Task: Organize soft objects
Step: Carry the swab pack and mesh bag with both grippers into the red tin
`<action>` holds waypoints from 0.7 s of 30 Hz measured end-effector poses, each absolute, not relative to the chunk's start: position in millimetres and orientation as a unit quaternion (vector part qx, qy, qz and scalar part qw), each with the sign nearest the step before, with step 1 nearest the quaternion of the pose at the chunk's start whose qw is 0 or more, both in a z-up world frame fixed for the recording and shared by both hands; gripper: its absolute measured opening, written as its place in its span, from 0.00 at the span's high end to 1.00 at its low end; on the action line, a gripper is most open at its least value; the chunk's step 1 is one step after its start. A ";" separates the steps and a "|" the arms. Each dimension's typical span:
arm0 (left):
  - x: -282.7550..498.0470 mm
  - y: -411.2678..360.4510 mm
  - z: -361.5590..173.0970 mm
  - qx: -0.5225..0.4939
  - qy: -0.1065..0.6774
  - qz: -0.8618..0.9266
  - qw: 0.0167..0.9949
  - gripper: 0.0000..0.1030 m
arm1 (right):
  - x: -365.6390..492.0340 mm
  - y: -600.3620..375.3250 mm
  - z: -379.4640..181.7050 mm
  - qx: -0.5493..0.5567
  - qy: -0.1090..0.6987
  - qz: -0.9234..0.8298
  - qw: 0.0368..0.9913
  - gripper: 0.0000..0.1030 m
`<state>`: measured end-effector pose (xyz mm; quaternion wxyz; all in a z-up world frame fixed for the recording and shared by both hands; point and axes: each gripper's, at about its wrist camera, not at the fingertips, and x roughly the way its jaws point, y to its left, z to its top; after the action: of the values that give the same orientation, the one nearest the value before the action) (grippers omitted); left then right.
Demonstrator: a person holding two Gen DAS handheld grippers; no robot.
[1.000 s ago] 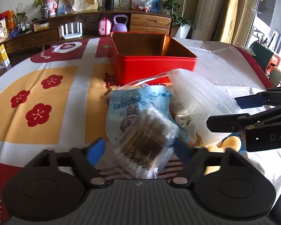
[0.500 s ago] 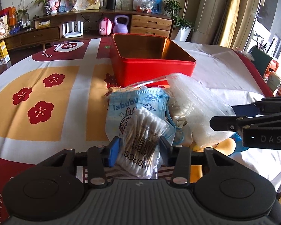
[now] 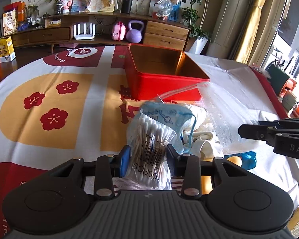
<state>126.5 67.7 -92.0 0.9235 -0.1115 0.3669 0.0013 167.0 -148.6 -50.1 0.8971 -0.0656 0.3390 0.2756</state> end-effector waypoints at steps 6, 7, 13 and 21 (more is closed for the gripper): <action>121.8 73.2 -78.6 -0.125 0.352 0.006 0.927 0.64 | 162.9 -155.4 -48.2 -0.054 0.338 0.273 0.899 0.81; 121.4 74.0 -76.0 -0.127 0.350 0.006 0.928 0.64 | 162.7 -156.7 -47.6 -0.052 0.337 0.273 0.900 0.81; 120.1 73.9 -60.6 -0.122 0.339 0.003 0.933 0.64 | 160.6 -160.4 -40.0 -0.042 0.328 0.276 0.903 0.81; 129.1 68.3 -36.5 -0.118 0.340 0.002 0.933 0.64 | 160.9 -167.7 -18.4 -0.035 0.300 0.283 0.910 0.86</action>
<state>129.1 68.3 -36.5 0.9331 -0.1181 0.3396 0.0025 160.9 -167.7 -18.4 0.9104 -0.0346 0.3001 0.2826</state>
